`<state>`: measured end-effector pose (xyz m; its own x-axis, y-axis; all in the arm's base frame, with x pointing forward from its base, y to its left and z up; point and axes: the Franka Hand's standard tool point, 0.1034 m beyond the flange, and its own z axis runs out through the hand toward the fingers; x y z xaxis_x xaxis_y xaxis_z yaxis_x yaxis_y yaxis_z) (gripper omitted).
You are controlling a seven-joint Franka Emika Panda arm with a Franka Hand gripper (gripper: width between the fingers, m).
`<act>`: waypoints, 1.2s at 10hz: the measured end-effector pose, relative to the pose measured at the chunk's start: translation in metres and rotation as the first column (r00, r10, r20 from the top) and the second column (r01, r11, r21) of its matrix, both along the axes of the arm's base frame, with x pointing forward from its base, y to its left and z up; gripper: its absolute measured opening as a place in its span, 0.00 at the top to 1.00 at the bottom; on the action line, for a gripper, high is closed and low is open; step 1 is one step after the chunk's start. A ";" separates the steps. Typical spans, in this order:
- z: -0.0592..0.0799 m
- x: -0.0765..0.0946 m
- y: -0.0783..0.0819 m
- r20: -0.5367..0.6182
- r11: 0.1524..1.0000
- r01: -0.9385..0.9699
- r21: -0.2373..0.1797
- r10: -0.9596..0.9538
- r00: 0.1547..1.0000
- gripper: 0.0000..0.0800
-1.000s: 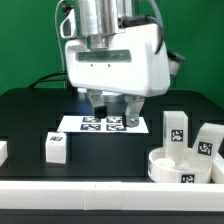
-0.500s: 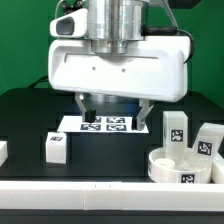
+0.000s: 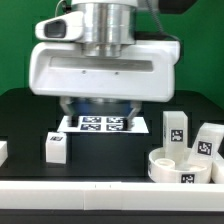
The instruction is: Assemble stool
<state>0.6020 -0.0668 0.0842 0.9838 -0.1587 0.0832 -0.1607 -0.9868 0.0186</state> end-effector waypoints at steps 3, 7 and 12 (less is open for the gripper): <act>-0.009 -0.016 -0.048 -0.004 0.998 -0.057 -0.022 0.057 0.998 0.19; -0.014 -0.022 -0.054 -0.048 0.999 -0.044 -0.006 0.043 0.998 0.19; -0.045 -0.049 -0.053 -0.359 0.994 -0.022 0.109 0.060 0.931 0.19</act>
Offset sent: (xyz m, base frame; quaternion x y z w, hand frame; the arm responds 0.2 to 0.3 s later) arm -0.0054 -0.0414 -0.0228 0.0287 0.0386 -0.0366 0.9982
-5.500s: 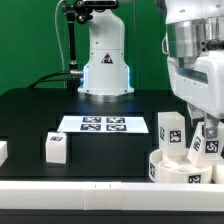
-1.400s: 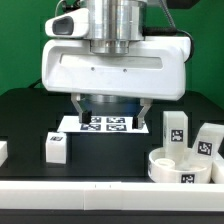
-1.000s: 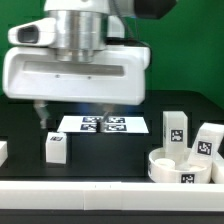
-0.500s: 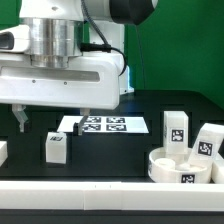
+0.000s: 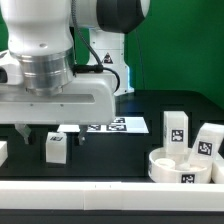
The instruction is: Assemble stool
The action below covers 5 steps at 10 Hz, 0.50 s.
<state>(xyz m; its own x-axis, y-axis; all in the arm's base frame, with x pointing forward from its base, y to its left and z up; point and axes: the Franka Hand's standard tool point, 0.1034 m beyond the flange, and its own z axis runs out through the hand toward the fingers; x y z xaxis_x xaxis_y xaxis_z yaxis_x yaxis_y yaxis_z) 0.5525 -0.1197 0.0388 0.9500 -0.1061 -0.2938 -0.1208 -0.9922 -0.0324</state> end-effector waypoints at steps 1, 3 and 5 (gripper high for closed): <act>-0.003 -0.004 0.003 -0.082 1.000 0.007 0.025 -0.005 0.997 0.19; 0.000 -0.005 0.007 -0.211 0.999 0.001 0.055 0.010 0.977 0.19; -0.002 -0.013 0.009 -0.337 0.997 -0.007 0.077 0.032 0.941 0.19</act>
Offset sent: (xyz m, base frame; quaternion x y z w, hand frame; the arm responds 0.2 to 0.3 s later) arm 0.0024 0.0037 0.0017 -0.0105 -0.1235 -0.0175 0.9921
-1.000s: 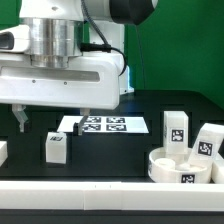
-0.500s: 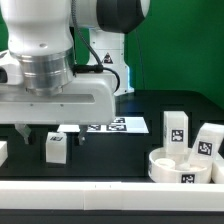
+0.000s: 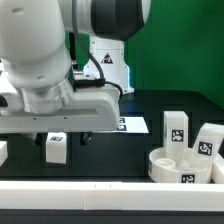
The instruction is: Assemble stool
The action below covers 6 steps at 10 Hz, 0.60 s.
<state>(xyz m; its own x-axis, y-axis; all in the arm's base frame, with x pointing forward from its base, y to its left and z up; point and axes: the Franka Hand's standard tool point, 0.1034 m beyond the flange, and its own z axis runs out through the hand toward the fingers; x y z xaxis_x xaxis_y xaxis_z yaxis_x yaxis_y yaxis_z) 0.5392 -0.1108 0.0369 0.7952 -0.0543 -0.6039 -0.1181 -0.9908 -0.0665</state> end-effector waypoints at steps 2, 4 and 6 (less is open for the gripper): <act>-0.003 -0.004 -0.006 -0.121 1.000 -0.014 0.002 0.014 0.993 0.19; -0.004 -0.014 -0.014 -0.268 1.000 -0.024 0.007 0.025 0.963 0.19; -0.014 -0.015 -0.017 -0.295 1.000 -0.023 0.009 0.024 0.955 0.19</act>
Offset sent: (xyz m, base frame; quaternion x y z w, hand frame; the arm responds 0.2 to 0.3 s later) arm 0.0004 -0.0127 0.0004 -0.0256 -0.1900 -0.0089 0.9814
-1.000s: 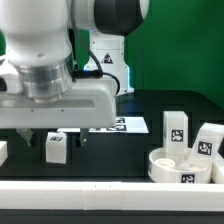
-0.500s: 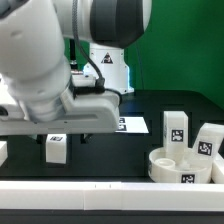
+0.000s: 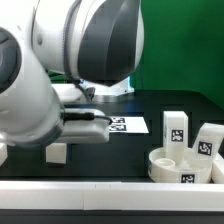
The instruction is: Assemble stool
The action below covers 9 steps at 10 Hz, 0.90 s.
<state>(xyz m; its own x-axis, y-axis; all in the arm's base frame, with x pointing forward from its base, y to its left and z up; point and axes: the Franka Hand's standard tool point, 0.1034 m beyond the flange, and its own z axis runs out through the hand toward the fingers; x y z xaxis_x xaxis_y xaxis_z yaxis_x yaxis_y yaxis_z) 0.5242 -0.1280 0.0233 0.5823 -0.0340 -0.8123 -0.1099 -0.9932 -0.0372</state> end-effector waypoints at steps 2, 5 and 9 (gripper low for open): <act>-0.006 0.000 0.001 0.010 1.000 -0.002 -0.002 0.002 1.000 0.19; -0.014 -0.001 0.003 0.017 1.000 0.001 -0.013 0.000 1.000 0.19; -0.016 0.000 0.003 0.020 1.000 0.007 -0.026 -0.006 1.000 0.59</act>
Offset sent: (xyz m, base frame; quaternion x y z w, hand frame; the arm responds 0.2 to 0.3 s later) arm -0.0043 0.0117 -0.0150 0.0100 0.0109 -0.0038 0.9999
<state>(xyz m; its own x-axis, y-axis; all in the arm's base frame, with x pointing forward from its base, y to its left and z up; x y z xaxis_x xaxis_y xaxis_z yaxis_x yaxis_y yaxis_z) 0.5238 -0.1249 0.0077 0.5980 -0.0587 -0.7993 -0.1156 -0.9932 -0.0136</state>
